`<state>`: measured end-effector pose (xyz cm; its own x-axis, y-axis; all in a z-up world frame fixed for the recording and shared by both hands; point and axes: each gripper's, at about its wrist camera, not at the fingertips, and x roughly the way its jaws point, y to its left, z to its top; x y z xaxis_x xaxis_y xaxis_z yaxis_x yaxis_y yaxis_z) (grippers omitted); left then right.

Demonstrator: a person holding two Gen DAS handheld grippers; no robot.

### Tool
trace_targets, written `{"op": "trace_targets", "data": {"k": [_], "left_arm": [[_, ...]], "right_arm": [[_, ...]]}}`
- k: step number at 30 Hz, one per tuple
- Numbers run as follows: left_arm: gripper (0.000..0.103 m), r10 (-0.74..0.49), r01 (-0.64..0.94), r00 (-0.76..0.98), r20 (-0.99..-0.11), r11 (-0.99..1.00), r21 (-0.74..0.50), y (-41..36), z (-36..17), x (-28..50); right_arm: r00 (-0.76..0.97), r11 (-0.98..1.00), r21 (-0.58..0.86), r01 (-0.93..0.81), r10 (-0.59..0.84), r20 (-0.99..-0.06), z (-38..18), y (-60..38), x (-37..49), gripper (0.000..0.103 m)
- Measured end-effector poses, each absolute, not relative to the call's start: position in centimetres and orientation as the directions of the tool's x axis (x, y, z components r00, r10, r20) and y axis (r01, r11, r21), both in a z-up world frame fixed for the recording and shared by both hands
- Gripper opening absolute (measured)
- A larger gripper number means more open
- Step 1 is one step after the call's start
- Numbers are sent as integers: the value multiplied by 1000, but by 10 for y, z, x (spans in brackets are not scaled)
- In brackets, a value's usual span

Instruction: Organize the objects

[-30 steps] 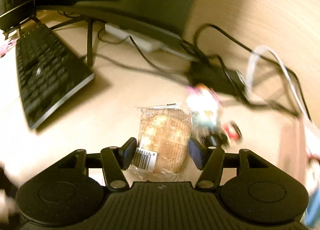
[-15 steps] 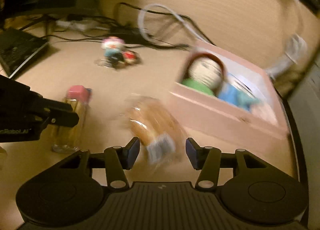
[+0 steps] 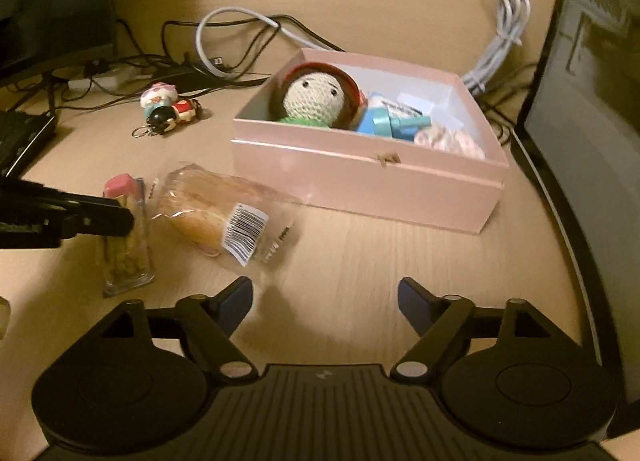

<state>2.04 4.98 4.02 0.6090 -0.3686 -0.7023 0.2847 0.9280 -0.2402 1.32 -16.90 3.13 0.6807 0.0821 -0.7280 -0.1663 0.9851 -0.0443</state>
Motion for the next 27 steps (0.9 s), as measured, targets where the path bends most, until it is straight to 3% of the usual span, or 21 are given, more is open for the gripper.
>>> {"op": "trace_targets", "data": {"k": [7,15,19,21,24,27], "left_arm": [[19,-324,226,658,-680,946,-232,72,50,12],[19,-196,62,706,-680,974,-216,105,60,31],[19,-199,41,720,-665,968,-246,100,70,72],[19,-171,47,729,-662,979,-200,87,73,93],[21,-109,128,747,-656,992,-19,61,73,121],[21,-82,217,707,-702,971,105,46,62,148]], "right_arm": [[689,995,-21,-101,54,-723,13,-179,15,103],[718,997,5,-79,61,-693,7,-184,8,103],[720,997,6,-79,61,-691,8,-184,8,103],[722,997,6,-79,61,-689,9,-185,8,103],[722,997,7,-79,62,-689,9,-185,8,103],[722,997,7,-80,63,-689,8,-185,7,103]]}}
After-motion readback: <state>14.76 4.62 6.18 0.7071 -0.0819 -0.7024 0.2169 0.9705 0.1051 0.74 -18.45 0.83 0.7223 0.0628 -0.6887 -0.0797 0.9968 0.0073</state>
